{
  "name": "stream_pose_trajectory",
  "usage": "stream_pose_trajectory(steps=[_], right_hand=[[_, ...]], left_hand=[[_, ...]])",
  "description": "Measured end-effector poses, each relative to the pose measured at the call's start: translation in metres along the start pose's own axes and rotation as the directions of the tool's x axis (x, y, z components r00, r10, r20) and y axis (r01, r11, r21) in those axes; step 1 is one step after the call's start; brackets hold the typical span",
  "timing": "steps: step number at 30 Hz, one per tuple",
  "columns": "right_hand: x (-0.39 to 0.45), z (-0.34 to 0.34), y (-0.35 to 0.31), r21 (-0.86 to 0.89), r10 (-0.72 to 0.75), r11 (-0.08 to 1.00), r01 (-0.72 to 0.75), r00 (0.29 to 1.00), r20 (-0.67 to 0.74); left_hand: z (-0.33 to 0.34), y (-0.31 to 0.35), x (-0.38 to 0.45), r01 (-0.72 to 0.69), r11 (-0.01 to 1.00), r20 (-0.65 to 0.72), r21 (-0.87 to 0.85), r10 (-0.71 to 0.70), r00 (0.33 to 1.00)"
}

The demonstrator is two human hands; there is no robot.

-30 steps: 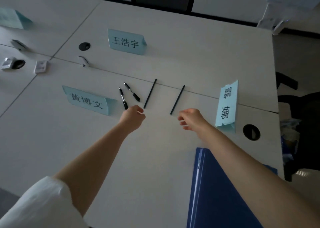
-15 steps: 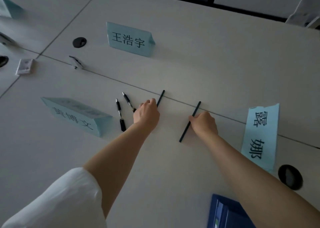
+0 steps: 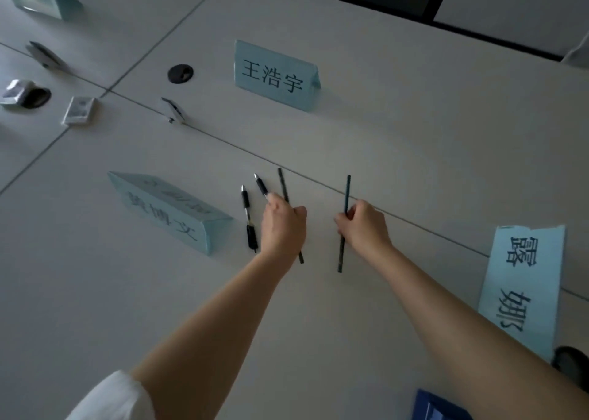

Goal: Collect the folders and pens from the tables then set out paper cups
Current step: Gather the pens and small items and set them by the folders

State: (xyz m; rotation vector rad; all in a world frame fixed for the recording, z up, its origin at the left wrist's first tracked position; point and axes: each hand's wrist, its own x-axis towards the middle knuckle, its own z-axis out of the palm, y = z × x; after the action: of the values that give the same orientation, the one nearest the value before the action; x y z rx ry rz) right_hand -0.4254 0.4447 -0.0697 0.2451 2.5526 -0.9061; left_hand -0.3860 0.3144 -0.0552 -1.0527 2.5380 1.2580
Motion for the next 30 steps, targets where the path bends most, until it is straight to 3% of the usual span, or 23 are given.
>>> stream_pose_trajectory(steps=[3,7,16,21,26,30], right_hand=[[0.002,0.013,-0.031,0.164,-0.048,0.986,0.032,0.995,0.092],[0.01,0.035,-0.058,-0.007,-0.152,0.988,0.154,0.981,0.117],[0.019,0.079,-0.078,-0.095,-0.188,0.975,0.202,0.972,0.143],[0.012,0.083,-0.07,-0.142,-0.225,0.96,0.242,0.966,0.127],[-0.014,0.059,-0.05,-0.075,-0.174,0.98,0.185,0.977,0.126],[-0.059,0.037,-0.034,-0.063,-0.135,0.987,0.149,0.974,0.184]], left_hand=[[-0.023,-0.018,0.004,0.009,1.0,-0.089,0.019,-0.007,0.996],[-0.037,-0.037,0.009,0.059,0.995,-0.118,0.075,-0.05,0.992],[-0.031,-0.045,0.043,0.302,0.938,-0.081,0.168,-0.293,0.953],[-0.032,-0.053,0.039,0.3,0.932,-0.075,0.202,-0.291,0.954],[-0.038,-0.062,0.008,0.226,0.952,0.001,0.204,-0.231,0.973],[-0.049,-0.07,-0.026,0.165,0.981,0.073,0.104,-0.173,0.982]])
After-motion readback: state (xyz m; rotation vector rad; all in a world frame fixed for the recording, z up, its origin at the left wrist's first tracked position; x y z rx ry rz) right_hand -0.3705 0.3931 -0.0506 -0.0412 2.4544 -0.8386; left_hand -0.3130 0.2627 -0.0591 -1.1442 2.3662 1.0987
